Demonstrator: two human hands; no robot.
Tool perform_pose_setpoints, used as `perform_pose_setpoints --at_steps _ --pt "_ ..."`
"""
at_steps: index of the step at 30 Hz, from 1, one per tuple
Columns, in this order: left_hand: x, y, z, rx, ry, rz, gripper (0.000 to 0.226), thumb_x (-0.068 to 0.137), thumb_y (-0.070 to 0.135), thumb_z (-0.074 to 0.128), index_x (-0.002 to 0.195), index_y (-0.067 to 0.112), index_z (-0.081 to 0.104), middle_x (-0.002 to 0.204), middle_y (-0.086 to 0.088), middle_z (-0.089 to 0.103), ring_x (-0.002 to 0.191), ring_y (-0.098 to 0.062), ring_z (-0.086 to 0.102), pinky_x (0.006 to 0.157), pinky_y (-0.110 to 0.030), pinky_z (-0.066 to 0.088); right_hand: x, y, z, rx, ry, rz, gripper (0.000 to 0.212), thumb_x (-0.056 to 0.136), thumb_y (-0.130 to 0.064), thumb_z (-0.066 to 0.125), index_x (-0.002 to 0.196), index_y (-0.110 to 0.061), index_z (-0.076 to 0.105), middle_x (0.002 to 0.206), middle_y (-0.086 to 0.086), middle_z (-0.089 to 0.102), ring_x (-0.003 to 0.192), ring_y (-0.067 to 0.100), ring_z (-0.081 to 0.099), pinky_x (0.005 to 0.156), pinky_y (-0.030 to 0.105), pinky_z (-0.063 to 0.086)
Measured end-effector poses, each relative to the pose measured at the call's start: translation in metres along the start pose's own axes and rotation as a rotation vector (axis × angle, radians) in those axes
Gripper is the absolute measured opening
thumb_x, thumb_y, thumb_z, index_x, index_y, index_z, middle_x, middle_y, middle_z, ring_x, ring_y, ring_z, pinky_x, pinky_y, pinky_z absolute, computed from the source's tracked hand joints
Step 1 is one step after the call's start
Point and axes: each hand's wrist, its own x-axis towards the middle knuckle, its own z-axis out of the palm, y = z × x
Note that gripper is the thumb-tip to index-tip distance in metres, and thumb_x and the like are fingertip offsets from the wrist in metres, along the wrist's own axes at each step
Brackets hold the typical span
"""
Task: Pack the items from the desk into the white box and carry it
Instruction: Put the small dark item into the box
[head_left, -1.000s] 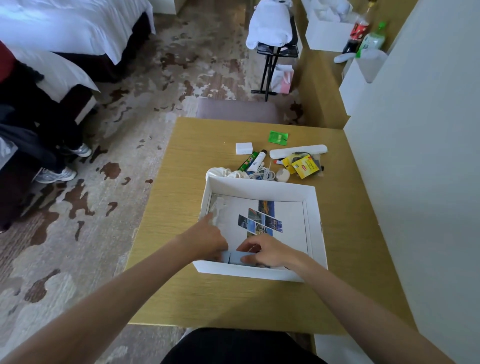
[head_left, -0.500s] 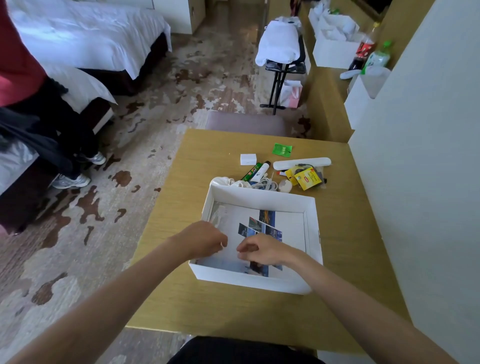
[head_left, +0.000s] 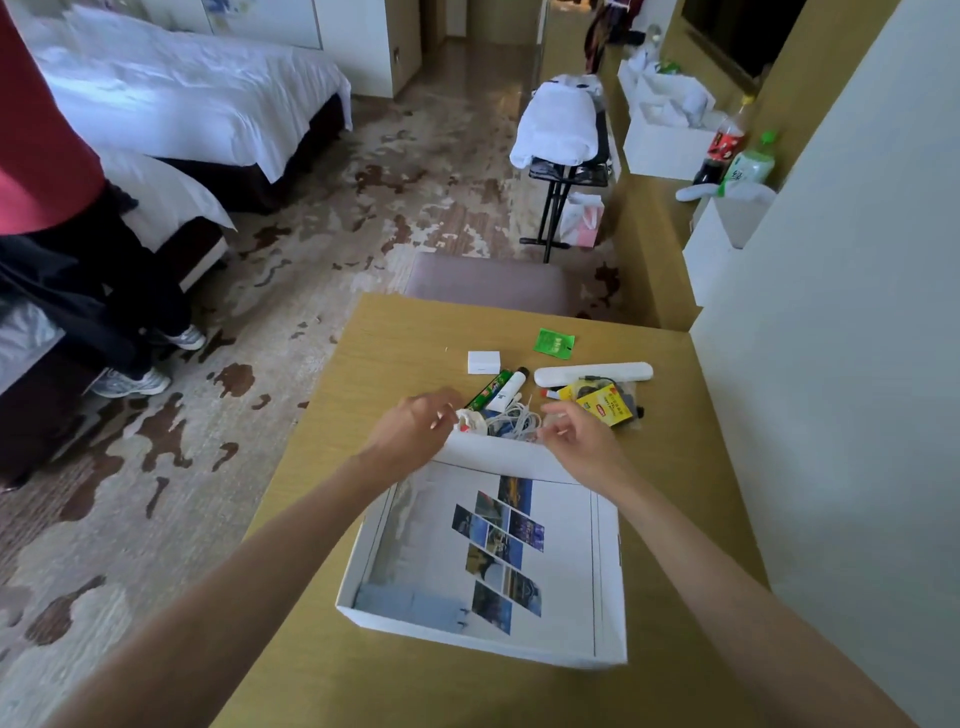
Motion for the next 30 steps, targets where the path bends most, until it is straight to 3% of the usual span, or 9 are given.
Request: perform_pose_setpoints --at_steps 2,5,9,14,17,22,26,30 --pt "0.023 -0.003 0.003 -0.021 -0.016 0.001 0.027 0.095 0.012 0.046 0.118 0.018 0.057 0.108 -0.004 0.071 0.084 -0.017 0.066 0.068 -0.028 0.055 0.02 0.001 0.0 -0.008 0.026 0.048 0.032 0.095 -0.028 0.055 0.127 -0.021 0.053 0.102 -0.004 0.064 0.087 0.003 0.06 0.06 0.018 0.043" --pt "0.057 -0.014 0.01 0.041 -0.184 -0.1 0.03 0.095 0.012 0.043 0.122 0.019 0.055 0.118 -0.004 0.066 0.09 -0.018 0.064 0.077 -0.035 0.057 0.048 0.005 0.005 -0.057 0.02 0.135 0.035 0.094 -0.023 0.055 0.129 -0.021 0.052 0.099 -0.006 0.062 0.079 0.002 0.06 0.052 0.016 0.04" --pt "0.094 -0.037 0.028 0.253 -0.384 -0.155 0.032 0.092 0.015 0.044 0.119 0.027 0.057 0.128 0.0 0.06 0.108 -0.021 0.06 0.088 -0.039 0.054 0.086 0.015 0.013 -0.148 0.001 0.194 0.039 0.09 -0.019 0.056 0.129 -0.016 0.053 0.096 -0.006 0.061 0.081 0.008 0.058 0.059 0.023 0.041" --pt "0.126 -0.063 0.053 0.254 -0.442 -0.178 0.032 0.095 0.019 0.038 0.121 0.026 0.056 0.128 -0.004 0.057 0.11 -0.024 0.057 0.085 -0.036 0.051 0.123 0.024 0.024 -0.195 -0.023 0.282 0.042 0.093 -0.019 0.053 0.134 -0.013 0.049 0.12 0.003 0.062 0.1 0.015 0.057 0.078 0.028 0.042" --pt "0.141 -0.068 0.063 0.261 -0.392 -0.157 0.031 0.093 0.016 0.038 0.116 0.019 0.058 0.117 -0.006 0.059 0.102 -0.027 0.058 0.081 -0.041 0.053 0.129 0.031 0.023 -0.185 -0.053 0.311 0.04 0.093 -0.021 0.052 0.133 -0.015 0.049 0.117 0.001 0.062 0.101 0.015 0.059 0.079 0.03 0.047" --pt "0.154 -0.068 0.083 0.122 -0.384 0.051 0.028 0.092 0.02 0.046 0.117 0.019 0.059 0.12 -0.001 0.06 0.107 -0.024 0.057 0.083 -0.041 0.052 0.114 0.054 0.014 -0.22 -0.179 0.34 0.023 0.093 -0.025 0.057 0.115 -0.02 0.06 0.104 -0.006 0.061 0.09 0.009 0.059 0.071 0.025 0.049" --pt "0.152 -0.071 0.098 0.122 -0.463 0.139 0.029 0.09 0.033 0.054 0.115 0.02 0.058 0.119 -0.002 0.057 0.11 -0.023 0.052 0.087 -0.042 0.048 0.102 0.068 0.012 -0.278 -0.309 0.369 0.024 0.085 -0.026 0.07 0.107 -0.022 0.061 0.099 -0.009 0.061 0.087 0.009 0.058 0.066 0.018 0.041" --pt "0.146 -0.077 0.089 0.117 -0.568 0.379 0.038 0.071 0.056 0.069 0.093 0.027 0.059 0.097 0.008 0.056 0.092 -0.013 0.05 0.071 -0.029 0.039 0.108 0.059 0.023 -0.292 -0.446 0.38 0.033 0.076 -0.029 0.077 0.106 -0.029 0.062 0.103 -0.011 0.063 0.085 0.004 0.058 0.07 0.023 0.048"
